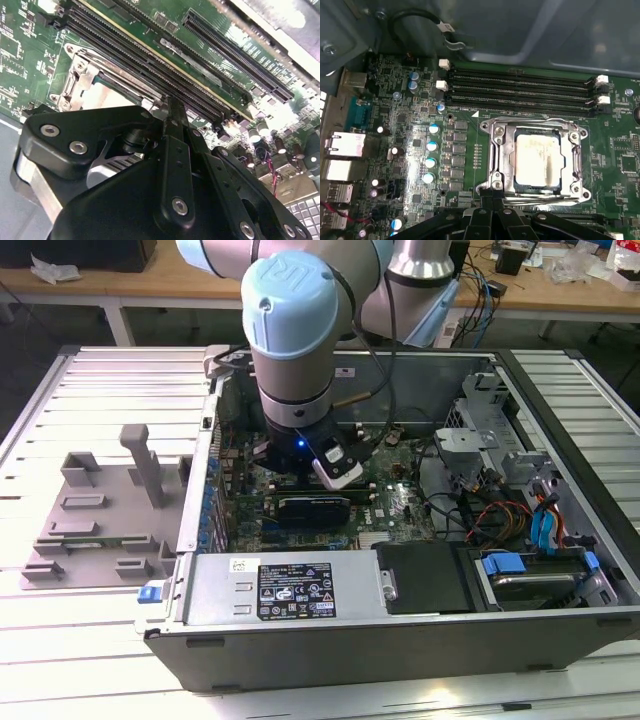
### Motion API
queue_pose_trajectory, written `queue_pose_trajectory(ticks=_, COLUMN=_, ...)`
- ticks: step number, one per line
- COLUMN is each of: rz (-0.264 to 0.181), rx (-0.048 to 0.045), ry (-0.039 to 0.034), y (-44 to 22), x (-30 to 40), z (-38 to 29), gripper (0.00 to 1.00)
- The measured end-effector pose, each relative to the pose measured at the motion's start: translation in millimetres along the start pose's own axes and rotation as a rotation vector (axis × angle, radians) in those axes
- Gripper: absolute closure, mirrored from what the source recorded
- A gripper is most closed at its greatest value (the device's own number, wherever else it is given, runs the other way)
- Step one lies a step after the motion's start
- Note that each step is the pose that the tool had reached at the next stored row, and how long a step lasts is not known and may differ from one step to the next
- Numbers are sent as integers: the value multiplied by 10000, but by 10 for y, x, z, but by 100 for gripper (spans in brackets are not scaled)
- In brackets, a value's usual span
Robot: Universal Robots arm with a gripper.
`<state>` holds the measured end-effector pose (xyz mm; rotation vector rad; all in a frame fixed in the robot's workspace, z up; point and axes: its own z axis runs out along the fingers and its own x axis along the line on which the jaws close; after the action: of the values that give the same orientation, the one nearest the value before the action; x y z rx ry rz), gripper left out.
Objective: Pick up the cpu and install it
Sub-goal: 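Install the second cpu locking lever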
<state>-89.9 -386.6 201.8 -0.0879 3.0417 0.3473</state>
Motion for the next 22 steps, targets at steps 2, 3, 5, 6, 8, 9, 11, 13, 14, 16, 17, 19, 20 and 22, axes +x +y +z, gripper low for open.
queue_pose_trajectory(ticks=2, rz=12, rx=-136, ry=-10, y=-3, x=9, z=12, gripper=89)
queue_pose_trajectory(ticks=3, rz=15, rx=-173, ry=-13, y=-5, x=11, z=17, gripper=89)
queue_pose_trajectory(ticks=5, rz=17, rx=-266, ry=-20, y=-9, x=19, z=34, gripper=89)
queue_pose_trajectory(ticks=6, rz=23, rx=-321, ry=-22, y=-11, x=34, z=46, gripper=89)
queue_pose_trajectory(ticks=8, rz=24, rx=-343, ry=-23, y=-12, x=48, z=53, gripper=89)
queue_pose_trajectory(ticks=9, rz=25, rx=-343, ry=-23, y=-12, x=52, z=53, gripper=89)
queue_pose_trajectory(ticks=11, rz=23, rx=-324, ry=-21, y=-12, x=56, z=53, gripper=89)
queue_pose_trajectory(ticks=13, rz=21, rx=-282, ry=-20, y=-11, x=56, z=54, gripper=89)
queue_pose_trajectory(ticks=14, rz=19, rx=-262, ry=-17, y=-9, x=56, z=48, gripper=89)
queue_pose_trajectory(ticks=16, rz=18, rx=-254, ry=-19, y=2, x=51, z=4, gripper=89)
queue_pose_trajectory(ticks=17, rz=17, rx=-247, ry=-17, y=8, x=49, z=-20, gripper=89)
queue_pose_trajectory(ticks=19, rz=18, rx=-238, ry=-17, y=27, x=41, z=-103, gripper=89)
queue_pose_trajectory(ticks=20, rz=18, rx=-236, ry=-16, y=34, x=38, z=-134, gripper=89)
queue_pose_trajectory(ticks=22, rz=17, rx=-225, ry=-17, y=50, x=30, z=-204, gripper=89)
